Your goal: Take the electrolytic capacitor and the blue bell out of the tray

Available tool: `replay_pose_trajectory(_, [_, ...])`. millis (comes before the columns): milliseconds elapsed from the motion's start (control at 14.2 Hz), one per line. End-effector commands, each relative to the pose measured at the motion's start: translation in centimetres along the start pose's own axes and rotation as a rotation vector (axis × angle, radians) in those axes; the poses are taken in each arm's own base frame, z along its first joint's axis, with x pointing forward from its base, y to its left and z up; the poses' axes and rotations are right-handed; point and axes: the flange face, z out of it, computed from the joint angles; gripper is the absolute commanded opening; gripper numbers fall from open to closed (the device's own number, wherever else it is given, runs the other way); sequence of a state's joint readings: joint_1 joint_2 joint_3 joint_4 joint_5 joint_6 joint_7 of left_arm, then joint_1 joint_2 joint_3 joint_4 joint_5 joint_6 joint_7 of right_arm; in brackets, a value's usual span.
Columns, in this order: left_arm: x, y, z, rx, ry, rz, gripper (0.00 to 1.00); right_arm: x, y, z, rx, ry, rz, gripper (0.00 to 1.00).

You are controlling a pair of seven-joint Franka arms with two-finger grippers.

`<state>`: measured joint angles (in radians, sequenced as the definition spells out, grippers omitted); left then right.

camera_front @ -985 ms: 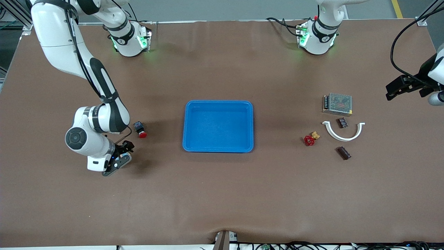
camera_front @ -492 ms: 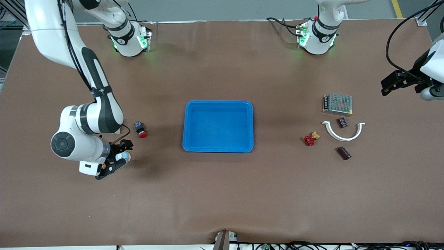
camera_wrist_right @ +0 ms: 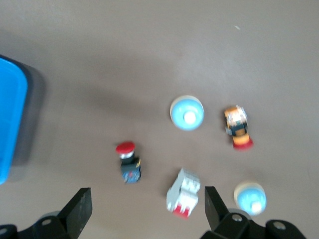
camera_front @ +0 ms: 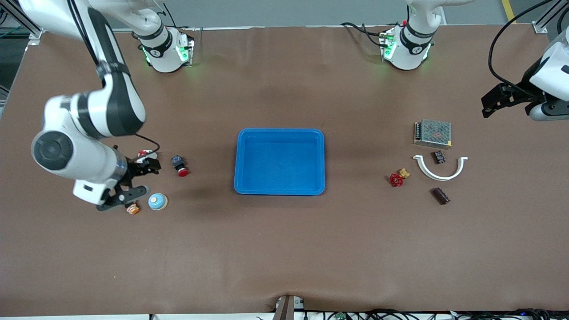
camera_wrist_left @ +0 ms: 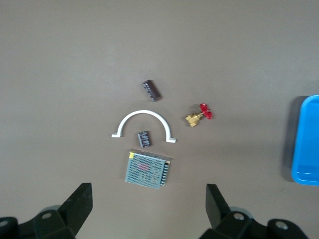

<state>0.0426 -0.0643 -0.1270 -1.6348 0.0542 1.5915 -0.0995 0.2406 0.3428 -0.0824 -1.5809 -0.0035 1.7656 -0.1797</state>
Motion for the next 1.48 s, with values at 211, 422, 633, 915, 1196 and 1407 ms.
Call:
replay_pose_trajectory(211, [-1.3, 0.0, -0.8, -0.028, 0.007, 0.038, 1.0, -7.9, -0.8, -7.7, -0.012, 0.029, 0.106, 1.0])
replay_pose_trajectory(422, [-1.6, 0.6, -1.0, -0.052, 0.002, 0.044, 1.0, -11.0, -0.3, -9.9, -0.007, 0.069, 0.211, 1.0])
replay_pose_trajectory(633, [-1.6, 0.7, -1.1, -0.066, 0.004, 0.032, 1.0, -12.5, 1.8, -11.0, -0.001, 0.088, 0.271, 1.0])
replay_pose_trajectory(915, [-1.8, 0.6, -1.0, -0.063, -0.014, 0.029, 1.0, -13.6, 4.0, -12.0, 0.002, 0.115, 0.319, 1.0])
replay_pose_trajectory(1196, [-1.7, 0.1, -1.2, -0.055, -0.012, 0.025, 1.0, -14.4, 7.0, -12.3, 0.005, 0.132, 0.373, 1.0])
replay_pose_trajectory(1407, [-1.6, 0.0, -1.2, -0.052, -0.012, 0.023, 1.0, -14.1, 8.0, -13.2, -0.002, 0.189, 0.38, 1.0])
